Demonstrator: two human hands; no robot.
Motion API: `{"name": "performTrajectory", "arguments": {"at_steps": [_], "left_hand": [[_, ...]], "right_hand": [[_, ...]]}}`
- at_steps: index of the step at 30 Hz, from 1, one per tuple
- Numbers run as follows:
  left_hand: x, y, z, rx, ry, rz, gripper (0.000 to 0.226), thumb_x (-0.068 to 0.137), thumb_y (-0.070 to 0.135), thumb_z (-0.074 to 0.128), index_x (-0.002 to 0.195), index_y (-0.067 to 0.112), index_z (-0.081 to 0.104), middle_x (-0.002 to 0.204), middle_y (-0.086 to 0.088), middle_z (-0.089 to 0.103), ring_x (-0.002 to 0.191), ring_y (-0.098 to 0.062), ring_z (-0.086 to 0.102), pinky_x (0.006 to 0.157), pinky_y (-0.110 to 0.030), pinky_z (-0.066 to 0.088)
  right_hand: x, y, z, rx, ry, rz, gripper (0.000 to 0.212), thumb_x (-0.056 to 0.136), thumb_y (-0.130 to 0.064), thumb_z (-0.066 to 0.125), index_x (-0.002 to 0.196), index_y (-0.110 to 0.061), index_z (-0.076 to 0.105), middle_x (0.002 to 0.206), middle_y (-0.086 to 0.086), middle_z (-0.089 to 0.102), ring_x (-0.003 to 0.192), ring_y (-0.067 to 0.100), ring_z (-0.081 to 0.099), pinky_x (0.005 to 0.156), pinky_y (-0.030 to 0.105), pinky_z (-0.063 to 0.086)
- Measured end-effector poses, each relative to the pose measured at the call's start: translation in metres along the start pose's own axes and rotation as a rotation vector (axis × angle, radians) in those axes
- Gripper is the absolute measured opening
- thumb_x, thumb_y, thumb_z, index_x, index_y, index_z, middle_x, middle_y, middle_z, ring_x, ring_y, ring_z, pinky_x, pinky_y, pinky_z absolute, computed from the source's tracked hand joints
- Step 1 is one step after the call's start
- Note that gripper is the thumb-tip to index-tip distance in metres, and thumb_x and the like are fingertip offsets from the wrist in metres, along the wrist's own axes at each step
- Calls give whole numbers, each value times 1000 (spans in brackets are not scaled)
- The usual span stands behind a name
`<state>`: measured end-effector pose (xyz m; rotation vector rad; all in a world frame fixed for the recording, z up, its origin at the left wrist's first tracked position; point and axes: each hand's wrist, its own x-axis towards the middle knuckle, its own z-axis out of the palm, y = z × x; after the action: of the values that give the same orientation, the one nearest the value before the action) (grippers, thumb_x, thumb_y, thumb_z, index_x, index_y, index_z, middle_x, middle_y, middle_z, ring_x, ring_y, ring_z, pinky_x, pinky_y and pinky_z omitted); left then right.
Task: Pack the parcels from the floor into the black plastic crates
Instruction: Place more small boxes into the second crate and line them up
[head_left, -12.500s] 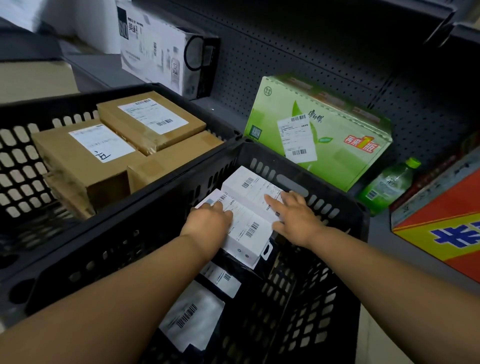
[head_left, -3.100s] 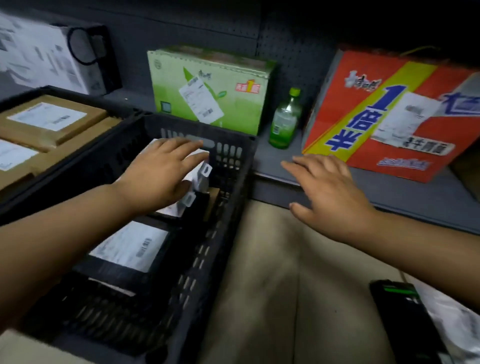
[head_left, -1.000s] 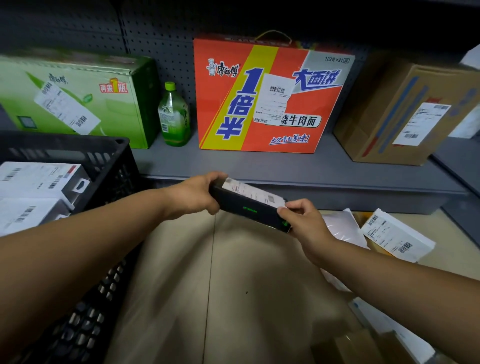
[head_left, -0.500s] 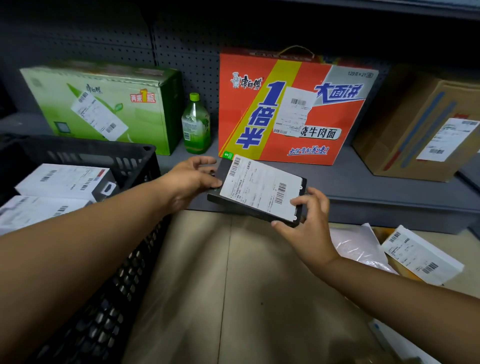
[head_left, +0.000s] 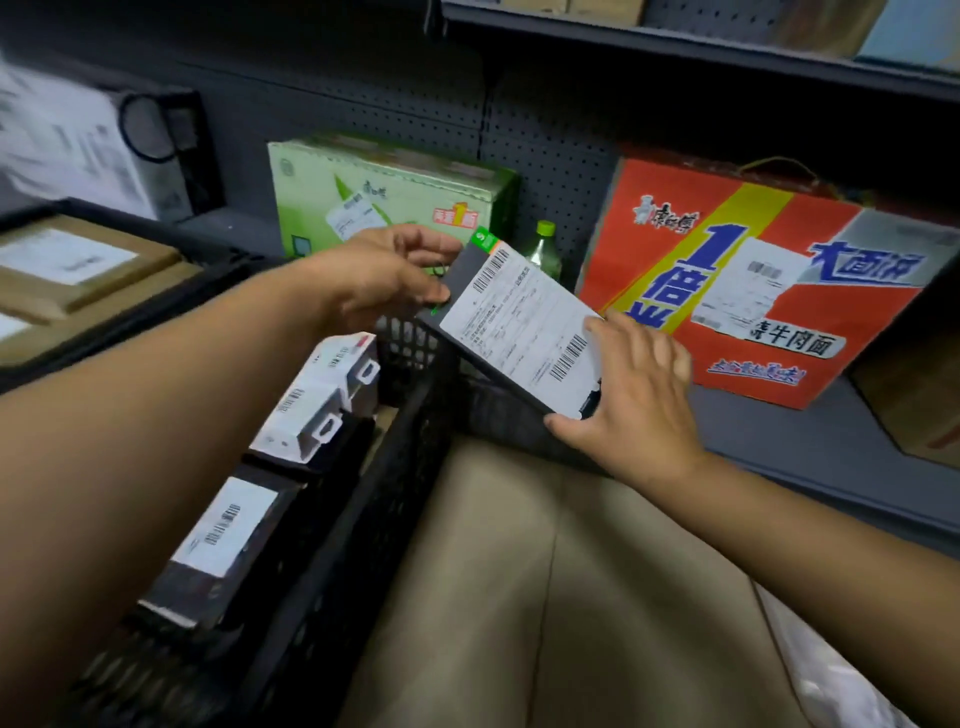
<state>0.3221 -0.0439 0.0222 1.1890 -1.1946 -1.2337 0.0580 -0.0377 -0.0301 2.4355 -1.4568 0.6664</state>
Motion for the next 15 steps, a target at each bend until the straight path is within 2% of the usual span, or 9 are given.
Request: {"name": "performTrajectory", "arguments": {"at_steps": [2,6,10,12,15], "left_hand": [[-13,11,-36,69,40,21,50,80,-22,49,122,6,54,115,-8,64,92,-17,66,73,-26,56],[-45,18,-106,151,173,28,45,81,-19,51,110,14,61,107,-1,69,99,-18,65,86,-30,51],[-69,0,-161,194,367,-4,48,81,-16,54,124,5,56,114,-9,64,97,-17,59,85,-25,49],[-77,-11,-186,420,424,-19,52,80,-9,62,127,9,55,120,-5,62,98,-13,57,84,-20,46],[-88,-21,-217,763,460,-101,58,80,2,66,134,15,49,126,-1,56,109,-12,51,89,-16,35]], "right_hand": [[19,-34,4,20,-1,-52,95,56,-53,75,136,-18,39,142,6,37,123,28,32,103,41,18],[51,-106,15,41,-9,-137,92,56,-52,74,136,-23,39,137,4,39,120,29,34,97,40,24],[75,-168,36,119,-108,-205,90,58,-48,74,137,-23,36,135,4,38,119,29,32,98,39,32],[84,-193,53,155,-185,-214,89,59,-46,74,135,-21,37,131,7,40,117,30,33,98,39,37],[92,-224,80,175,-349,-169,85,61,-47,76,132,-21,37,130,9,41,118,31,33,92,37,37]]}}
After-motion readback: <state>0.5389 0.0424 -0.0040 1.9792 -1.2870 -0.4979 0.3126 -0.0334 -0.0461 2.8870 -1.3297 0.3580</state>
